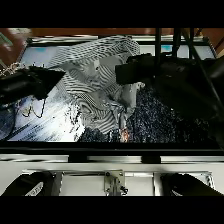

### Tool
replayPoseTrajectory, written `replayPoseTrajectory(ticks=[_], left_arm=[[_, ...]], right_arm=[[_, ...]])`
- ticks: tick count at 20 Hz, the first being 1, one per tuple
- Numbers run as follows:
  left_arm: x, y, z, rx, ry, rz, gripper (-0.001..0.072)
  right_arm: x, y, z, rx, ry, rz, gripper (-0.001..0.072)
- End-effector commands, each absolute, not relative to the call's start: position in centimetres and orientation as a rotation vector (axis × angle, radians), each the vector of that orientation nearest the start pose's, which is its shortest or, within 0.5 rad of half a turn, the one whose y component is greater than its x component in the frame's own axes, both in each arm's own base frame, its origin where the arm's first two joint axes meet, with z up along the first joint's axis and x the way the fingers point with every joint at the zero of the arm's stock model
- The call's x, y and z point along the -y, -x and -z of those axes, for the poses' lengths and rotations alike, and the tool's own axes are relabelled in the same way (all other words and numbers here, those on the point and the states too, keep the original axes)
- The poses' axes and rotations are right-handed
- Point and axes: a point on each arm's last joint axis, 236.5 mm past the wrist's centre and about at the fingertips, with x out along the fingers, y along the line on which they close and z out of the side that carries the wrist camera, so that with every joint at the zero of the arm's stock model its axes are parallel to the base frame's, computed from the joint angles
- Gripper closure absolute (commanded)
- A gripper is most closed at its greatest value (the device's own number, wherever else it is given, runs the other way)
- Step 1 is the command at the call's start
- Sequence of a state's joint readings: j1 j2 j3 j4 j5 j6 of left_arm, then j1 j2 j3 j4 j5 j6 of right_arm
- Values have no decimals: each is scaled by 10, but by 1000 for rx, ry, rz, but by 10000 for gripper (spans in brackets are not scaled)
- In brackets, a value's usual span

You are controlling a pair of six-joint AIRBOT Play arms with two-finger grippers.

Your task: Fold the shirts.

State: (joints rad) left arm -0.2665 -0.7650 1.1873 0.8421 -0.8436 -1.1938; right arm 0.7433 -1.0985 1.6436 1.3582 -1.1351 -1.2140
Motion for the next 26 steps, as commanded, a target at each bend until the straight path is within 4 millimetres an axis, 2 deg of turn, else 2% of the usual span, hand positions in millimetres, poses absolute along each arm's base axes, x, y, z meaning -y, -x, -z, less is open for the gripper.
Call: replayPoseTrajectory(ticks=[1, 2, 3, 5, 6, 9, 11, 13, 14, 15, 16, 17, 18, 20, 21, 23, 24, 25, 26], left_arm=[[177, -287, -316, -345, 136, 661, 641], [167, -293, -294, -425, 101, 609, 641], [161, -296, -269, -519, 79, 577, 641], [164, -299, -222, -703, 46, 581, 641], [166, -303, -198, -788, 42, 583, 641], [172, -319, -137, -964, 56, 575, 640], [182, -326, -113, -1037, 94, 590, 640], [190, -329, -99, -1085, 125, 605, 635], [190, -329, -96, -1095, 126, 604, 575], [189, -330, -96, -1094, 124, 602, 430], [187, -331, -99, -1086, 125, 597, 245], [182, -333, -104, -1073, 123, 585, 128], [174, -337, -110, -1058, 111, 566, 122], [141, -348, -126, -1034, 44, 484, 122], [116, -353, -135, -1029, -14, 422, 123], [59, -358, -149, -1035, -132, 269, 123], [23, -359, -154, -1048, -177, 164, 123], [-10, -357, -154, -1067, -198, 68, 123], [-33, -355, -151, -1083, -183, 5, 123]], right_arm=[[-241, -305, -255, -811, 122, -486, 631], [-234, -295, -234, -916, 168, -466, 631], [-234, -284, -217, -1003, 205, -484, 631], [-246, -266, -188, -1140, 262, -557, 631], [-254, -264, -176, -1182, 283, -583, 631], [-262, -292, -142, -1218, 321, -530, 631], [-265, -310, -119, -1255, 289, -479, 631], [-266, -318, -105, -1282, 275, -449, 631], [-266, -321, -102, -1279, 282, -440, 631], [-267, -323, -102, -1273, 280, -442, 631], [-268, -324, -102, -1268, 278, -444, 631], [-268, -324, -102, -1270, 279, -444, 631], [-268, -324, -102, -1270, 279, -444, 631], [-268, -323, -102, -1270, 278, -445, 631], [-268, -323, -102, -1270, 279, -445, 631], [-268, -324, -102, -1267, 278, -447, 630], [-269, -325, -102, -1264, 276, -447, 630], [-269, -325, -102, -1263, 276, -448, 631], [-269, -325, -102, -1263, 276, -448, 630]])
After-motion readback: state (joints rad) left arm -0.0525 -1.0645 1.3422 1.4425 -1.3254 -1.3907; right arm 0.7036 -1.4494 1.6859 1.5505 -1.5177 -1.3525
